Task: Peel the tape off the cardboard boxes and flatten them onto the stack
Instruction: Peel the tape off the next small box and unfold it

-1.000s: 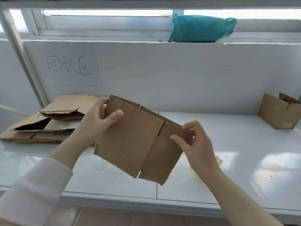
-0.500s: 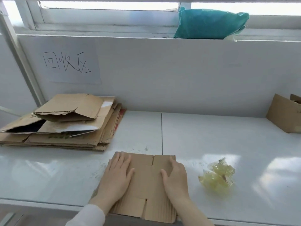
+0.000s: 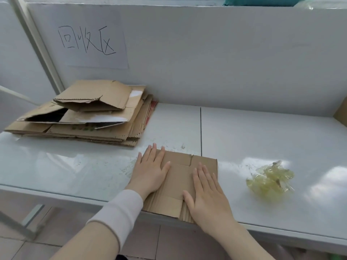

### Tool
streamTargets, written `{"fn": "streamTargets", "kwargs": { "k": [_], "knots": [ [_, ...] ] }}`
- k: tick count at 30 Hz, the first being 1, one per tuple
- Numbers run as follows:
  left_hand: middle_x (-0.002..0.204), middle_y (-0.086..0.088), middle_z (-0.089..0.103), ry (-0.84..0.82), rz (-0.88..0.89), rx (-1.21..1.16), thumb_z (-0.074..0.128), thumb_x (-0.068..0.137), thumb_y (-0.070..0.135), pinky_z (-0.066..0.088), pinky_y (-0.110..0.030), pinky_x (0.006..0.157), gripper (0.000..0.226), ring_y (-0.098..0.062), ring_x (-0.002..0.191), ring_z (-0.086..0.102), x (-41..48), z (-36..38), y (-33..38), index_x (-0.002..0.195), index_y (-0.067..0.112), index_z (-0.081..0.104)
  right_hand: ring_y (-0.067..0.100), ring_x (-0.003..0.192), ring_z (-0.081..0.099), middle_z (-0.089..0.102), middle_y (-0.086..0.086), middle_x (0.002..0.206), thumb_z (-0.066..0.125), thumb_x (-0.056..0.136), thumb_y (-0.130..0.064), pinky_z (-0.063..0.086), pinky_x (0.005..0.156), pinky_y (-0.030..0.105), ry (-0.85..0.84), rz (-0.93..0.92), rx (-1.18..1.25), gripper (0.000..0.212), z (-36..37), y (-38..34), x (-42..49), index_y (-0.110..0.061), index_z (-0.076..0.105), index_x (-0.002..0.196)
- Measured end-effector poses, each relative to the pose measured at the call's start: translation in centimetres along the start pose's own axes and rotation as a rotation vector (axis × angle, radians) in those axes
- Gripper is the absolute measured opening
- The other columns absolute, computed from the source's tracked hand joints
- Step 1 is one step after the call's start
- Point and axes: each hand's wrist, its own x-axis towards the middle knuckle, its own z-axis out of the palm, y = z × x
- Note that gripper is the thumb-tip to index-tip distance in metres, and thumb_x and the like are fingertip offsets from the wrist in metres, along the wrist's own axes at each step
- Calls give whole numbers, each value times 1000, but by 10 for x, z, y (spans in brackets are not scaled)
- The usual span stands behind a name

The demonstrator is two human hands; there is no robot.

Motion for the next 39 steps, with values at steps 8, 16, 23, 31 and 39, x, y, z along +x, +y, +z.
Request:
{"fn": "streamTargets", "kwargs": {
  "k": [8,16,23,31,39],
  "knots": [
    [157,-5,-16,34,-22,-10,17,97,49,-10,-36,118,66,-16,144,-18,-33,4,4,149,15,-4,11,137,-21,-14,3,155,-40,57,-66,-24,107,24,56,-50,16,114,11,7,-21,-7,-3,147],
    [149,-5,27,141,-144,-170,43,95,36,23,-28,110,50,-21,137,24,-90,-14,-15,142,22,31,10,136,-20,-6,6,156,-38,57,-72,-27,103,17,106,-24,97,118,13,7,-21,-10,5,147],
    [108,-4,66,-75,-363,-999,64,85,25,52,-37,88,25,-18,98,63,-106,-55,-49,106,12,58,-10,133,-13,-3,-19,153,43,92,-43,3,116,25,31,-16,468,59,-14,-7,-32,-27,21,144],
    [92,-3,71,536,-261,-1237,64,85,23,50,-30,80,11,-17,87,63,-62,-150,-128,93,16,67,-2,113,51,53,-19,117,63,84,-12,42,97,27,204,-82,1194,51,-67,-110,43,-41,51,124],
    [128,-11,57,723,-422,-342,58,89,29,39,-35,96,43,-29,118,52,93,-232,-238,128,12,52,23,124,44,52,6,133,56,89,-33,33,101,29,240,-147,786,52,-104,-223,240,-21,41,138]
  ]
}}
